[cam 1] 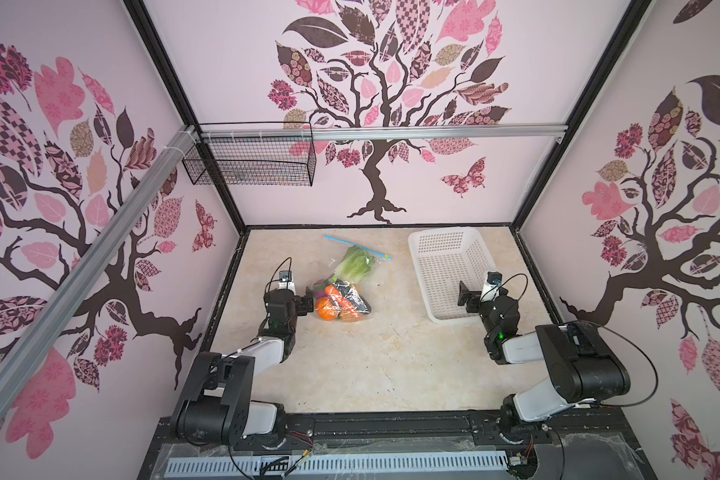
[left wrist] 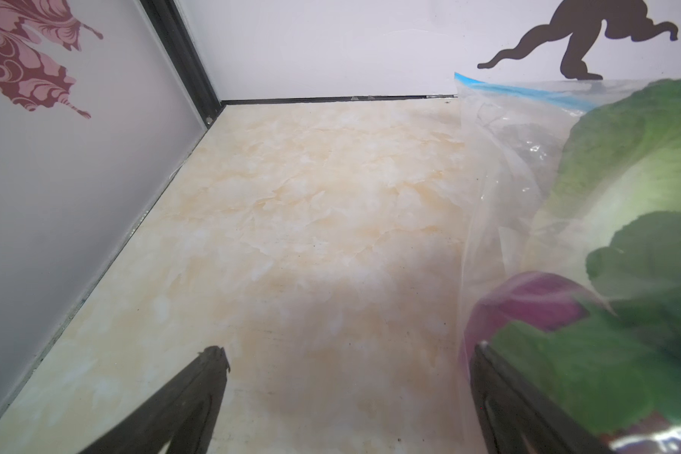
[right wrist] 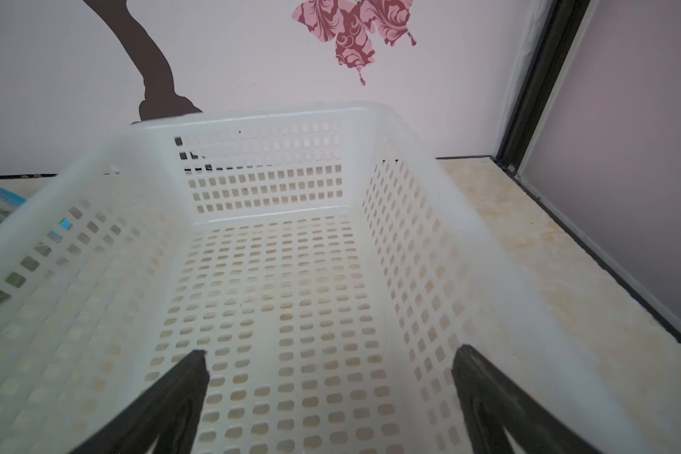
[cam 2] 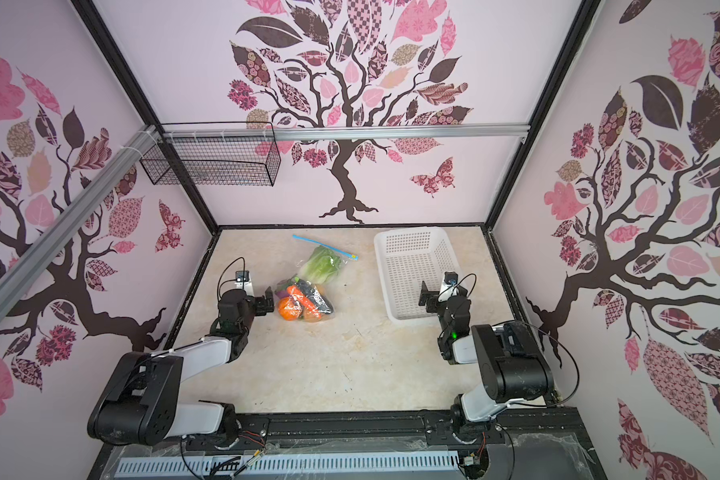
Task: Place the food in the zip-top bag and seal the zipper
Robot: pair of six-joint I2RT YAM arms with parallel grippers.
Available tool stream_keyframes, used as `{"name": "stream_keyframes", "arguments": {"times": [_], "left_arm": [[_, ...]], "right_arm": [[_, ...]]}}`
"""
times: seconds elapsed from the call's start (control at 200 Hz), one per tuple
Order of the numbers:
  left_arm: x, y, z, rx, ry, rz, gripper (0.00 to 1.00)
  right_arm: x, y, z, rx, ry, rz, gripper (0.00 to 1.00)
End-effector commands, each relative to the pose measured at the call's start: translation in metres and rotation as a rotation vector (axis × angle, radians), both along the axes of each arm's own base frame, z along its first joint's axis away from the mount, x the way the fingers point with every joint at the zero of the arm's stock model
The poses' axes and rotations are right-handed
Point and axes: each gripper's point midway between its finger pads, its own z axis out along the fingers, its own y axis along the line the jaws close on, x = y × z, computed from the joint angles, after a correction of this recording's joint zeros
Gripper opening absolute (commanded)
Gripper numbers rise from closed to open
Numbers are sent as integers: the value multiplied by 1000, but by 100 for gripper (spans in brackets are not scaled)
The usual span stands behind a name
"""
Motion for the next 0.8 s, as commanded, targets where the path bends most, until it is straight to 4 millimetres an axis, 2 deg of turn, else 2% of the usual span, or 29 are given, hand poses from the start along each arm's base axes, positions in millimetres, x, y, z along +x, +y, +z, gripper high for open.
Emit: {"name": "stream_keyframes", "arguments": {"times": [0.0, 0.205, 0.475, 0.605, 0.7, 0.795], "left_arm": [[4, 1, 11, -28, -53, -9, 98], [0, 13, 17, 4, -98, 55, 98], [4, 15, 18, 22, -114, 45, 98], [8, 22, 8, 19, -134, 68, 98], [14, 33, -9, -20, -112, 103, 98], [13, 36, -9, -30, -112, 108, 98]], "right_arm": [[-2, -12, -12, 11, 32, -62, 100], [-2, -12, -12, 11, 33, -60, 100], [-2, -12, -12, 11, 33, -61, 99], [-2, -12, -12, 11, 32, -61, 100], [-1, -12, -11, 11, 31, -60, 99], [-2, -12, -12, 11, 33, -60, 100]]}}
